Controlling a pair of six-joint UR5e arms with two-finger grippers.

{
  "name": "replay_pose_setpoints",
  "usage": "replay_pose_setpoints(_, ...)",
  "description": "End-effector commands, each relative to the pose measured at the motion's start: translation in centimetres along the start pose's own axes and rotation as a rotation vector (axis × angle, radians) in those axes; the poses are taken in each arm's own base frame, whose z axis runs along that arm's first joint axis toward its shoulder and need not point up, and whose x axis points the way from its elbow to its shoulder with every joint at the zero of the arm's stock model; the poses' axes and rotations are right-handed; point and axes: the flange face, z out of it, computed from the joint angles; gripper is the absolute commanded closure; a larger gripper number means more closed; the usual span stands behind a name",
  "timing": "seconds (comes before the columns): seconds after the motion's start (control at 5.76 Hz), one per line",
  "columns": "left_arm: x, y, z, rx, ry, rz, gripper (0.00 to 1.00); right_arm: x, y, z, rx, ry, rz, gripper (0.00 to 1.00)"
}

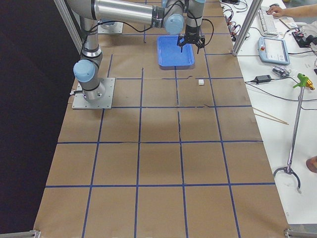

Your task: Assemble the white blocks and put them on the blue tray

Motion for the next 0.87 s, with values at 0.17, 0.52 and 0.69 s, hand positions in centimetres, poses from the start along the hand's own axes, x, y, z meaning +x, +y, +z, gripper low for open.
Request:
replay_pose_setpoints(0.17, 1.3, -0.1, 0.7, -0.006, 0.003, 0.027, 0.08, 7.6, 4.0, 3.6, 0.111, -0.023, -0.127, 0.01)
replay_pose_setpoints(0.52, 1.7, 0.5, 2.5, -0.038, 0.016, 0.031, 0.14, 10.0, 6.9, 10.6, 0.332, -0.087, -0.177, 0.00)
replay_pose_setpoints(0.69, 1.6, 0.5, 2.5, -0.032, 0.012, 0.037, 0.27, 10.2, 7.0, 13.4, 0.404, -0.108, -0.208, 0.00)
